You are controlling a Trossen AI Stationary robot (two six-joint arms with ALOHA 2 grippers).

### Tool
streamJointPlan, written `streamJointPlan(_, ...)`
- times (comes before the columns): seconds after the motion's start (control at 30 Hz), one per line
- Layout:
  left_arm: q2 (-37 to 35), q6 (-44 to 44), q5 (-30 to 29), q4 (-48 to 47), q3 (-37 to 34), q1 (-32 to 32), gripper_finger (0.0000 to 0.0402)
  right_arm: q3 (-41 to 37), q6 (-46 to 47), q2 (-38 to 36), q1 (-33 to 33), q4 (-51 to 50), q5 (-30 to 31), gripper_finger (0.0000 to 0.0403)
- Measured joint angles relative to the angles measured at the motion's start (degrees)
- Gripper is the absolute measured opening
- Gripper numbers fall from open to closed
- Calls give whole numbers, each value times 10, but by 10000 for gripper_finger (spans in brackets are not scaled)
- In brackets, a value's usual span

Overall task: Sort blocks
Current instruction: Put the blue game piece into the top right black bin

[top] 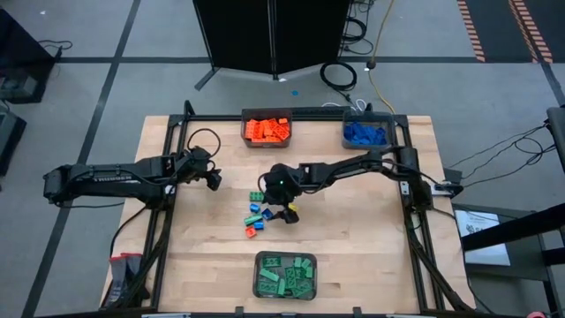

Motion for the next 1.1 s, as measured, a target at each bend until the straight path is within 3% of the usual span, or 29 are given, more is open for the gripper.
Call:
streamJointPlan(0.4,0,-3,0,-12,0,0,270,2,-7,68,4,20,-1,303)
streamJointPlan(0.6,0,-3,0,-13,0,0,270,1,-7,70,4,31,19,239)
streamJointPlan(0.8,0,-3,0,-13,0,0,270,1,44,70,5,41,53,118)
streamJointPlan(1.1,0,0,0,-13,0,0,270,-4,126,33,0,11,34,120)
